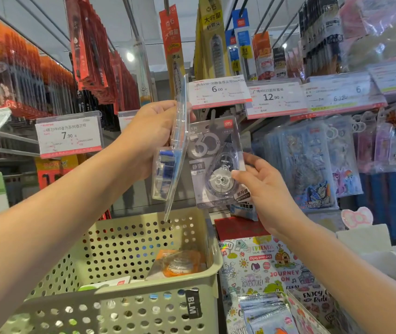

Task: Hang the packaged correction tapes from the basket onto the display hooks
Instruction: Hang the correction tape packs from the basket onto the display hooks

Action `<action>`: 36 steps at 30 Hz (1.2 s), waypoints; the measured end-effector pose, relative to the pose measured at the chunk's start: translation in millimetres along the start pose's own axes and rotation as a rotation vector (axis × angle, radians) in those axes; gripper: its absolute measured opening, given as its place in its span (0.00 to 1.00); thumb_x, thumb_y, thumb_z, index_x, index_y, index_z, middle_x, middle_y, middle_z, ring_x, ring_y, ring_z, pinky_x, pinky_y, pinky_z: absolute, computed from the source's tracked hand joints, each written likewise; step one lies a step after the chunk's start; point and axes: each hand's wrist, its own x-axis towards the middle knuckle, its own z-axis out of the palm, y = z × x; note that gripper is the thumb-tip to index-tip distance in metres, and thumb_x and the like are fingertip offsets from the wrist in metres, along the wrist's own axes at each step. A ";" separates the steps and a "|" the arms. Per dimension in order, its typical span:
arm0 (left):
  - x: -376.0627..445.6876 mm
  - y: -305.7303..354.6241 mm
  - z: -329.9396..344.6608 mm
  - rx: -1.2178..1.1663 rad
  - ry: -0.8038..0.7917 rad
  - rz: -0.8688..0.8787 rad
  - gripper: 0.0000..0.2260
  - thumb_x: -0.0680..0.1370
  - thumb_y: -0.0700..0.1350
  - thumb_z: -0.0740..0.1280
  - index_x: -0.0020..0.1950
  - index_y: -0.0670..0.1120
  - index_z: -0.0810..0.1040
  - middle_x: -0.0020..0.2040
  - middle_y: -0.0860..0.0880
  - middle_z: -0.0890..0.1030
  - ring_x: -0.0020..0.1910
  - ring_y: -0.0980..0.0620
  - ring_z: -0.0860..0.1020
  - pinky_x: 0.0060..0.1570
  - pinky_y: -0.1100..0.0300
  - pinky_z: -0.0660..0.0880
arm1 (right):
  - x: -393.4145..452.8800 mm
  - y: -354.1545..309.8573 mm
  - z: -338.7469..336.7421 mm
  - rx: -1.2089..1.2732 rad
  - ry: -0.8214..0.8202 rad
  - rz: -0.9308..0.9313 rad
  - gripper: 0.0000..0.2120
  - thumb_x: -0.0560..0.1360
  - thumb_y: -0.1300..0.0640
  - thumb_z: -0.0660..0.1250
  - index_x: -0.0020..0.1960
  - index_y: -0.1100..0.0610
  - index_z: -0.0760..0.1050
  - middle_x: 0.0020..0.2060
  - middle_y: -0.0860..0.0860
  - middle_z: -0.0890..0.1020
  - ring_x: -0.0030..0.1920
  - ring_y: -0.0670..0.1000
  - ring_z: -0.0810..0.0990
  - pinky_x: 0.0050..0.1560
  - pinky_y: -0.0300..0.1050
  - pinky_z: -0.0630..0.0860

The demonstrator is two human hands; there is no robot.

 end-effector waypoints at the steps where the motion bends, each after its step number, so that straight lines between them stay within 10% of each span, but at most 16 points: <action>1: 0.4 -0.4 0.0 -0.001 0.001 0.001 0.11 0.82 0.40 0.56 0.41 0.45 0.71 0.18 0.57 0.74 0.17 0.63 0.72 0.20 0.71 0.67 | 2.6 1.9 0.7 -0.019 -0.002 0.007 0.16 0.76 0.63 0.63 0.63 0.54 0.68 0.37 0.41 0.85 0.42 0.37 0.83 0.39 0.27 0.75; 24: 5.2 -11.9 -0.6 -0.032 0.008 -0.005 0.11 0.82 0.39 0.55 0.41 0.45 0.72 0.18 0.57 0.74 0.17 0.63 0.72 0.20 0.70 0.67 | 41.4 32.3 10.6 -0.120 0.026 0.208 0.17 0.78 0.63 0.62 0.65 0.53 0.69 0.51 0.51 0.80 0.45 0.44 0.78 0.38 0.35 0.68; 36: -3.0 -0.3 9.6 -0.146 0.061 -0.036 0.12 0.82 0.38 0.55 0.39 0.42 0.71 0.16 0.53 0.72 0.14 0.59 0.69 0.18 0.70 0.65 | 28.1 22.9 9.1 -0.268 0.109 0.129 0.29 0.76 0.64 0.61 0.75 0.55 0.57 0.72 0.51 0.66 0.69 0.49 0.66 0.63 0.41 0.64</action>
